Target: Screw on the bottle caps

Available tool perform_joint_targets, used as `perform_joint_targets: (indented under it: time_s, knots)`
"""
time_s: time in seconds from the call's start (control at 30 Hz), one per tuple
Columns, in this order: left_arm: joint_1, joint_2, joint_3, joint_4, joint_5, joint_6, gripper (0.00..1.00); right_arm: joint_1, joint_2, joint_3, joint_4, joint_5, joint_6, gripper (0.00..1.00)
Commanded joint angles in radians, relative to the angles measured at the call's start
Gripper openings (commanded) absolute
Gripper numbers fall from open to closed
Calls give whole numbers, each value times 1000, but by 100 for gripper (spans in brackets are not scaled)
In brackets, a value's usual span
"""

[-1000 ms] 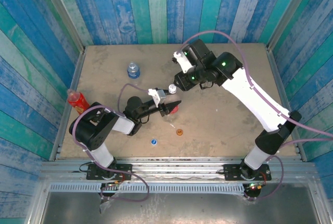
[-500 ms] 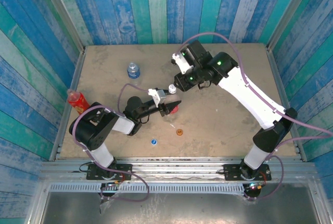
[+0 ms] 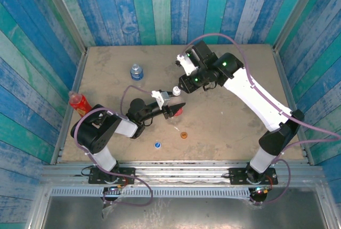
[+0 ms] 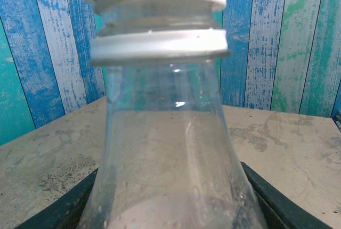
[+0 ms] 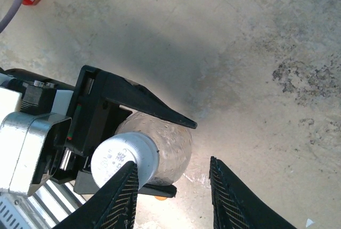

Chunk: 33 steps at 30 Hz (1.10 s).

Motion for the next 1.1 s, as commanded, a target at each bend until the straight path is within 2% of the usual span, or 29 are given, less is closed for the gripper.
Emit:
perform_joint_targets:
  time_s: [0.0, 0.23, 0.43, 0.73, 0.93, 1.07]
  knots:
    - [0, -29, 0, -44, 11, 14, 56, 1, 24, 33, -12, -24, 3, 39]
    - [0, -34, -2, -50, 12, 17, 56, 1, 61, 2, -19, -37, -8, 39]
    - [0, -36, -1, -54, 10, 20, 56, -1, 43, -61, -28, -43, -9, 33]
    - [0, -34, -4, -44, 14, 5, 56, -5, 9, -137, 2, -141, 17, 29]
    - [0, -39, 4, -63, -1, -15, 56, -37, -23, -188, 47, -279, 43, 24]
    - [0, -36, 10, -70, -12, -24, 56, -53, -54, -237, 64, -304, 61, 21]
